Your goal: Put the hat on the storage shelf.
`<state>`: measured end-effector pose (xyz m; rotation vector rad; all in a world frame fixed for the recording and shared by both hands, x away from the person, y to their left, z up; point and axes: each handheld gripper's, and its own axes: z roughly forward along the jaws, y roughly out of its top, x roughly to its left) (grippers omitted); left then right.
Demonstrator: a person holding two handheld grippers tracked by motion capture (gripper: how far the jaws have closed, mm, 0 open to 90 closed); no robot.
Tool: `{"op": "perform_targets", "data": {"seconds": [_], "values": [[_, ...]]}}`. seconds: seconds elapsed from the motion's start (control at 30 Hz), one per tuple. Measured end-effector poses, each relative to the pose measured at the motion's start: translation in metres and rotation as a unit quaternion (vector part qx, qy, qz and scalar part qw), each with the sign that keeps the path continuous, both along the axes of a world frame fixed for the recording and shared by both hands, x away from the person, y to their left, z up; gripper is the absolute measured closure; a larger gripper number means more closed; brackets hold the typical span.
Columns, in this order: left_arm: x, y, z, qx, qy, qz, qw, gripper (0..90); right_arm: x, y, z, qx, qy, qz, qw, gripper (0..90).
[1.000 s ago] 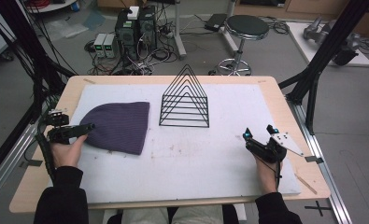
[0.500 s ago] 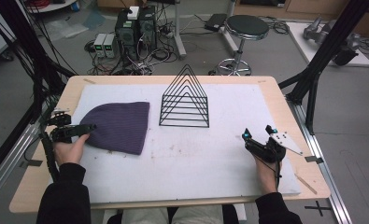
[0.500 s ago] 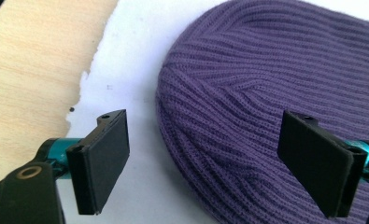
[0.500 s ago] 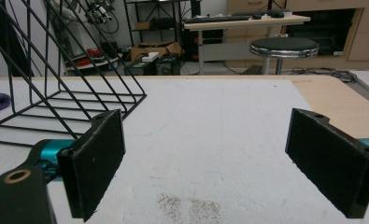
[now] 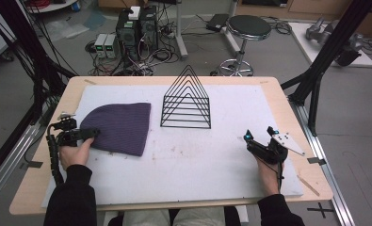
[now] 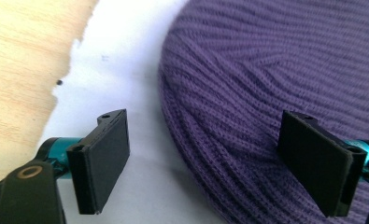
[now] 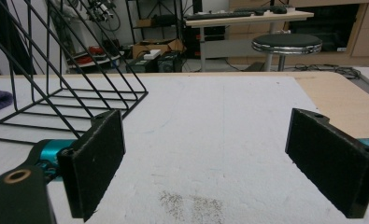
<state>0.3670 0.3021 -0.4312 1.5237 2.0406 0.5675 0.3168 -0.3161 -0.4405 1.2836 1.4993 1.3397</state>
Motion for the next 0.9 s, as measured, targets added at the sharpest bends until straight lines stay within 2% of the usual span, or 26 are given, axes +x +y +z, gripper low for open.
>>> {"op": "perform_targets", "data": {"seconds": [0.13,0.2,0.23,0.3,0.37,0.53,0.6,0.63,0.67,0.7,0.77,0.83,0.9], "values": [[0.0016,-0.0035,-0.0004,0.005,0.000,0.001,1.0000,19.1,0.0003,-0.0007,0.0001,-0.004,-0.004,-0.001,1.0000,11.2],[0.0019,-0.0050,-0.0008,0.007,-0.004,0.003,1.0000,23.3,0.0002,0.0000,0.0001,0.000,-0.002,0.000,1.0000,11.2],[0.0018,-0.0058,-0.0004,0.012,-0.003,-0.002,0.9999,23.3,0.0002,0.0000,0.0001,0.000,-0.002,0.000,1.0000,11.2],[0.0016,-0.0075,-0.0009,0.021,-0.004,-0.009,0.9997,29.3,0.0004,-0.0007,0.0001,-0.004,-0.005,-0.001,1.0000,11.2],[0.0016,-0.0082,-0.0010,0.021,-0.007,-0.011,0.9997,30.7,0.0000,0.0001,0.0001,0.000,-0.001,-0.001,1.0000,11.2],[0.0012,-0.0097,-0.0012,0.024,-0.013,-0.021,0.9994,41.0,-0.0003,0.0033,0.0007,-0.019,-0.005,0.004,0.9998,11.2],[0.0010,-0.0094,-0.0009,0.014,-0.017,-0.026,0.9994,47.5,0.0000,0.0040,0.0010,-0.025,-0.008,0.004,0.9997,11.2],[0.0011,-0.0089,-0.0007,0.008,-0.019,-0.029,0.9994,57.2,0.0002,0.0037,0.0008,-0.024,-0.007,0.005,0.9997,11.2],[0.0014,-0.0079,-0.0007,-0.001,-0.020,-0.031,0.9993,62.7,0.0001,0.0038,0.0010,-0.020,-0.006,0.004,0.9998,11.2],[0.0016,-0.0067,-0.0007,-0.010,-0.021,-0.033,0.9992,62.7,0.0001,0.0038,0.0010,-0.020,-0.006,0.004,0.9998,11.2],[0.0022,-0.0045,-0.0011,-0.028,-0.024,-0.035,0.9987,68.8,0.0000,0.0027,0.0011,-0.019,-0.008,0.003,0.9998,11.2],[0.0021,-0.0028,-0.0017,-0.036,-0.027,-0.040,0.9982,74.9,-0.0001,0.0025,0.0011,-0.017,-0.008,0.003,0.9998,11.2],[0.0021,-0.0009,-0.0018,-0.044,-0.028,-0.044,0.9977,76.8,0.0000,0.0024,0.0010,-0.019,-0.007,0.002,0.9998,11.2]]}}
